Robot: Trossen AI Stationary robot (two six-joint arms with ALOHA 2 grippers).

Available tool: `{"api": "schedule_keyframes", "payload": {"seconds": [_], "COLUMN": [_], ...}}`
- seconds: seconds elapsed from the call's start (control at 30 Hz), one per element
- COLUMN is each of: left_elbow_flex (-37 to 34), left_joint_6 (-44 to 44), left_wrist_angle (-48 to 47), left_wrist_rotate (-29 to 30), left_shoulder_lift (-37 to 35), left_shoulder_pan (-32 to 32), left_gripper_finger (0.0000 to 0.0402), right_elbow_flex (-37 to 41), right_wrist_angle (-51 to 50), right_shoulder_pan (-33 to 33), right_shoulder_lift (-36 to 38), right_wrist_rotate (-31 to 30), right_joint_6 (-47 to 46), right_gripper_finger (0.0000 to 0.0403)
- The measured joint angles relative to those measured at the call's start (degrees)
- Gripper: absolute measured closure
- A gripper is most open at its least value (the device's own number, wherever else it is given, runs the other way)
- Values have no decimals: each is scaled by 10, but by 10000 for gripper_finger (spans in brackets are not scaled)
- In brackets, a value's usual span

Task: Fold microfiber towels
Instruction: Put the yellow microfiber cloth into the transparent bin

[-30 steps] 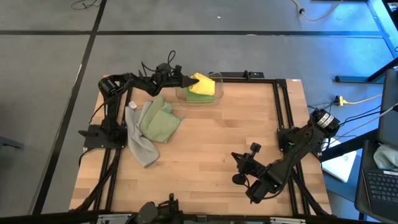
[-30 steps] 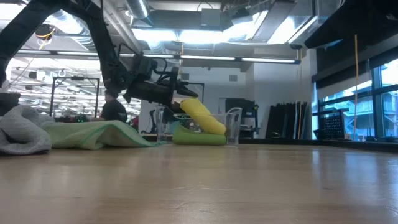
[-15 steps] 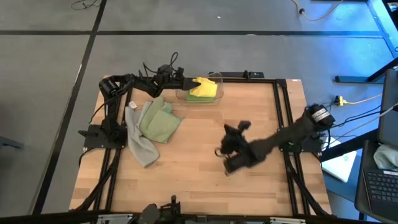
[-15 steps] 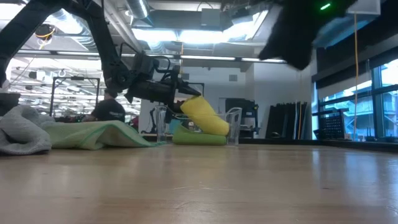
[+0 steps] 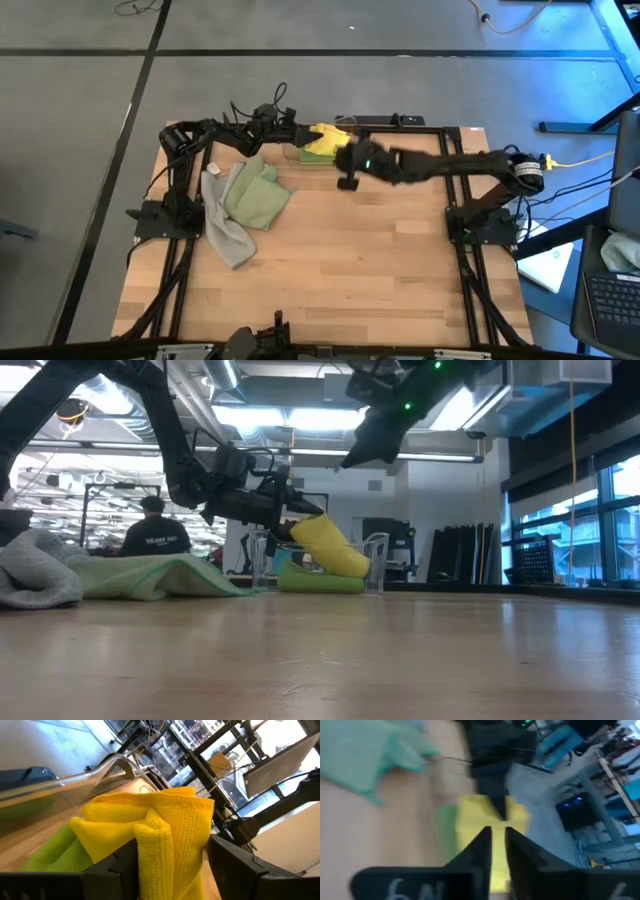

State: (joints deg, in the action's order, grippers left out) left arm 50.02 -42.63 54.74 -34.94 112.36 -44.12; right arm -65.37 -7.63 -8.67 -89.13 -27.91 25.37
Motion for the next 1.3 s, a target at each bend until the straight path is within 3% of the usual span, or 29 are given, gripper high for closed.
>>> {"api": "schedule_keyframes", "payload": {"seconds": [0.23, 0.53, 0.77, 0.83, 1.3], "left_elbow_flex": [0, 0, 0, 0, -1], "left_joint_6": [28, 44, 53, 52, 30], "left_wrist_angle": [8, 25, 23, 23, 38], "left_wrist_rotate": [9, 12, 18, 18, 13], "left_shoulder_lift": [0, 0, 0, 0, 0], "left_shoulder_pan": [0, 0, 5, 8, 4], "left_gripper_finger": [204, 204, 204, 204, 205], "right_elbow_flex": [-29, -105, -106, -106, -107], "right_wrist_angle": [-3, -52, 30, 54, 75], "right_shoulder_pan": [-130, -203, -222, -222, -245], "right_shoulder_lift": [-34, -153, -230, -245, -302], "right_wrist_rotate": [222, 276, 334, 362, 409], "right_joint_6": [-58, -28, -28, -28, -2], "right_gripper_finger": [253, 227, 226, 226, 226]}}
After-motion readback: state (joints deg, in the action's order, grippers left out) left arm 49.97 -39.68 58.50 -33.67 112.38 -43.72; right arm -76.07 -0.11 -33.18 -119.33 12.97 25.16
